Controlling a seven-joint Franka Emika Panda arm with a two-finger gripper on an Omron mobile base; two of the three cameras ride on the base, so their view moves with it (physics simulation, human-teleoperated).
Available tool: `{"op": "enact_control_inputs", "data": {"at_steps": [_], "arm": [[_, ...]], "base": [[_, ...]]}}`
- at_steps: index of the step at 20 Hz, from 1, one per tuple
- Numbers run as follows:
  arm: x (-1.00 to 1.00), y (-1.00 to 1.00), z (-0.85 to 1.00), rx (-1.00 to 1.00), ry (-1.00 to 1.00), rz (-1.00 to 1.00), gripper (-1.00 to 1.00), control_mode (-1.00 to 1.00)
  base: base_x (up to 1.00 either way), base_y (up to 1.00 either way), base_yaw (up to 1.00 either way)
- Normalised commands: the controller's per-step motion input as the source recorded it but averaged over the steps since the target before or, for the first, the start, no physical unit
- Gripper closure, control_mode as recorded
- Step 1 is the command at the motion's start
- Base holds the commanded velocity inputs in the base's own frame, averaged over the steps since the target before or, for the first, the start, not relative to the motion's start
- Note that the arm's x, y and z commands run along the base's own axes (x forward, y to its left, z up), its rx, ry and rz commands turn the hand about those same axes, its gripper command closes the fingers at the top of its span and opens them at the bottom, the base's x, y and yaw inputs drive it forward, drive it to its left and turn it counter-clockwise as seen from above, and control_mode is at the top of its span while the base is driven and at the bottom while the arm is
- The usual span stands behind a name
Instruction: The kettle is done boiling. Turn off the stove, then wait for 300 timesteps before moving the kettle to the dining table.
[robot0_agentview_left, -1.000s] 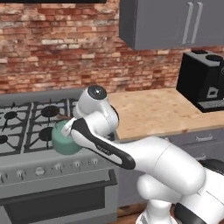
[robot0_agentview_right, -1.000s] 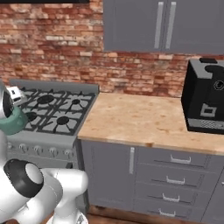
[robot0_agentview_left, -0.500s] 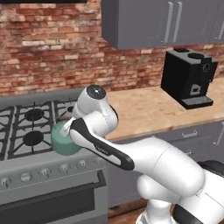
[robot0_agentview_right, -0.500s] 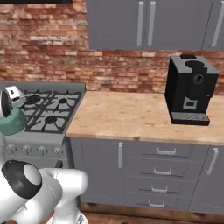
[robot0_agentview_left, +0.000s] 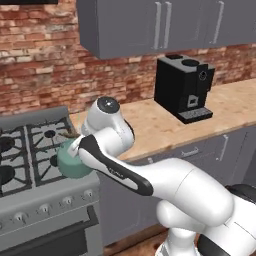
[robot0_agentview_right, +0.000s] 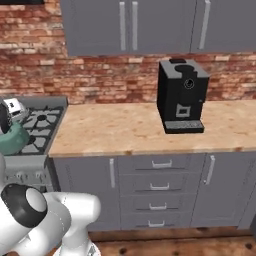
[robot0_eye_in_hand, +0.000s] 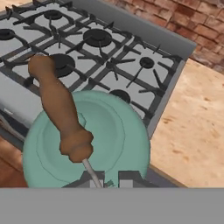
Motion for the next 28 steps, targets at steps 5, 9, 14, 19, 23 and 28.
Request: {"op": "enact_control_inputs", "data": {"at_steps": [5, 9, 14, 19, 23, 28], "arm": [[0.0, 0.0, 0.0, 0.0, 0.0, 0.0, 1.0, 1.0], [0.0, 0.0, 0.0, 0.0, 0.0, 0.0, 1.0, 1.0], [0.0, 0.0, 0.0, 0.0, 0.0, 0.0, 1.0, 1.0], [0.0, 0.0, 0.0, 0.0, 0.0, 0.0, 1.0, 1.0], [0.0, 0.0, 0.0, 0.0, 0.0, 0.0, 1.0, 1.0], [0.0, 0.0, 0.0, 0.0, 0.0, 0.0, 1.0, 1.0]], "base": [[-0.15, -0.44, -0.34], [-0.16, -0.44, -0.36], [-0.15, -0.5, -0.37], [-0.1, -0.55, -0.38], [-0.23, -0.47, -0.41], [-0.47, -0.34, -0.44]]}}
